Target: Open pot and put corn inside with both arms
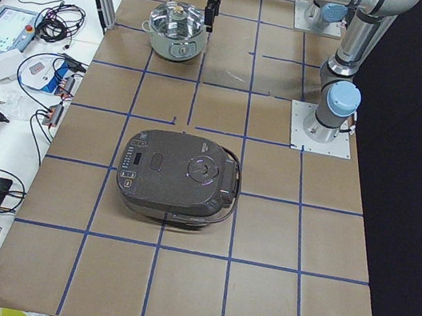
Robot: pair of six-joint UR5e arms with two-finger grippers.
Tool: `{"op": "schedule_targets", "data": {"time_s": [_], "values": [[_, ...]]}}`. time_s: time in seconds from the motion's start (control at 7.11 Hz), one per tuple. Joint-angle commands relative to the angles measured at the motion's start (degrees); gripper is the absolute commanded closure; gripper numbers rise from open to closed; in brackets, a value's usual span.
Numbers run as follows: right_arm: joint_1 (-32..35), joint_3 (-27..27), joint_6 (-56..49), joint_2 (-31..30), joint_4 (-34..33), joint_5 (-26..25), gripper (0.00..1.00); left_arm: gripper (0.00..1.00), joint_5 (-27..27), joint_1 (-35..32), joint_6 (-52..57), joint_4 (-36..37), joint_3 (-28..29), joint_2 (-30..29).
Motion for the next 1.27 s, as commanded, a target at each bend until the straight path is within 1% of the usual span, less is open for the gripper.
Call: {"op": "schedule_targets", "data": {"time_s": [0.0,0.7,0.84,0.98,1.12], "values": [[0.00,0.04,0.00,0.00,-0.03,-0.01,0.00,0.00,0.03,0.07,0.15,-0.27,0.00,0.00],[-0.26,-0.31,-0.09,0.00,-0.12,0.08,0.00,0.00,0.64,-0.20,0.06,0.08,1.75,-0.70],[-0.44,-0.48,-0.17,0.35,-0.38,-0.01,0.00,0.00,-0.05,-0.98,-0.37,0.34,5.41,-2.88],[-0.44,-1.27,-0.52,0.79,-0.90,-0.62,0.00,0.00,-0.15,-4.21,-0.73,0.78,10.50,-8.73],[-1.57,-2.49,-1.57,1.66,-1.00,-2.45,0.00,0.00,0.55,-9.37,-3.69,1.74,17.07,-15.93]]}}
